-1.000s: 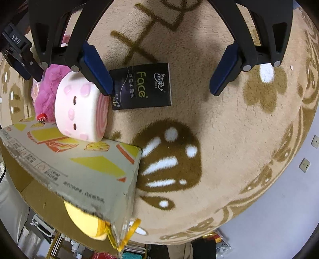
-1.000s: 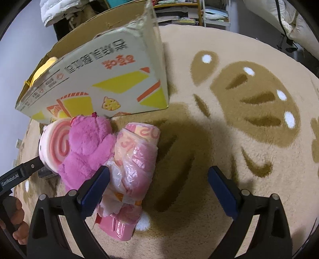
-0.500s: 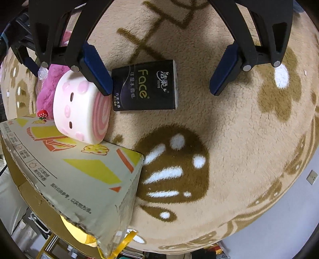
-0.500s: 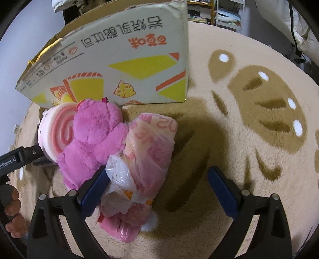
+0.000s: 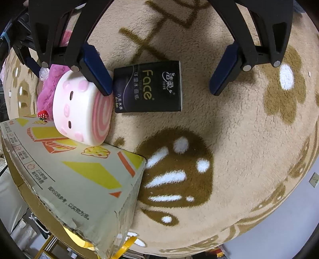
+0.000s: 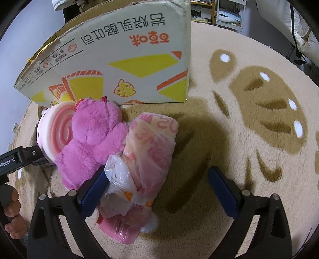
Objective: Organize soft objects
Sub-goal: 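Lower the left tool to the black Face pack while the right tool lowers to the pink wrapped item, then close the left tool on the Face pack while the right tool grips the pink wrapped item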
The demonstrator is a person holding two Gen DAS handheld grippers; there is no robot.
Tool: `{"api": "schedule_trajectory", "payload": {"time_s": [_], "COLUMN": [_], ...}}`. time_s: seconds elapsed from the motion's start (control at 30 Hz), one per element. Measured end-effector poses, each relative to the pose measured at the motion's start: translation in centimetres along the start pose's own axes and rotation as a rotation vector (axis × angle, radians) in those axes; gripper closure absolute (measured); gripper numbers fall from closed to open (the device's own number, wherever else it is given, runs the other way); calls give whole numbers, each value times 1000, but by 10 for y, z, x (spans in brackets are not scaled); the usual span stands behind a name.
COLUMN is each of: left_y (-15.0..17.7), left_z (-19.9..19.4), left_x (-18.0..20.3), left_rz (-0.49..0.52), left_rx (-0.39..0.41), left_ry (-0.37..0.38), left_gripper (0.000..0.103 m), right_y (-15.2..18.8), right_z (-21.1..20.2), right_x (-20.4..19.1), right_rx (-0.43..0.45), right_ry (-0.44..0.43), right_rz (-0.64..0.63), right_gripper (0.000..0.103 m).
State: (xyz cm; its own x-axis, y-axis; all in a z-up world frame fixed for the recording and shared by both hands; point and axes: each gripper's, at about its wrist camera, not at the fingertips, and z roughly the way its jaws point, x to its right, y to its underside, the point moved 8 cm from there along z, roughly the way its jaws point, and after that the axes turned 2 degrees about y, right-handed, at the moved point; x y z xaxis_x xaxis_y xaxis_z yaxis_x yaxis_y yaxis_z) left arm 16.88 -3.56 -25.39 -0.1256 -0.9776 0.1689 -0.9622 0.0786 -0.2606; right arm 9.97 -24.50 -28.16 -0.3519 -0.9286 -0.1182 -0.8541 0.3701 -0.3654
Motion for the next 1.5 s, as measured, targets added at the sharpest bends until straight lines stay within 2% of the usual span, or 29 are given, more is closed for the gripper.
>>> {"api": "schedule_trajectory", "payload": {"time_s": [0.3,0.57,0.77,0.83,0.87,0.9,0.93,1.1,1.23,1.5], "left_y": [1,2,6,7,7,7,9,12,16,20], "left_z": [8,15,18,18,16,15,14,7,2,-19], "left_x": [8,13,15,16,13,14,12,7,5,6], "left_rz": [18,39,56,65,67,69,70,75,91,100], "left_rx": [3,12,17,19,21,24,26,36,40,85], "left_ry": [-13,-61,-99,-115,-119,-122,-124,-131,-143,-169], "left_gripper": [6,6,15,18,21,22,25,38,39,39], "right_y": [1,2,1,0,-1,-1,-1,1,4,7], "right_z": [-3,-3,-7,-12,-13,-15,-16,-21,-34,-67], "right_x": [-3,-4,-2,-1,-1,-2,-2,-1,1,15], "right_rx": [2,2,18,25,27,27,25,34,62,150], "right_ry": [14,25,51,45,41,30,21,10,-24,10], "right_rz": [-15,-26,-36,-38,-41,-43,-43,-44,-28,6], "right_gripper": [0,1,18,37,42,52,56,62,78,83]}}
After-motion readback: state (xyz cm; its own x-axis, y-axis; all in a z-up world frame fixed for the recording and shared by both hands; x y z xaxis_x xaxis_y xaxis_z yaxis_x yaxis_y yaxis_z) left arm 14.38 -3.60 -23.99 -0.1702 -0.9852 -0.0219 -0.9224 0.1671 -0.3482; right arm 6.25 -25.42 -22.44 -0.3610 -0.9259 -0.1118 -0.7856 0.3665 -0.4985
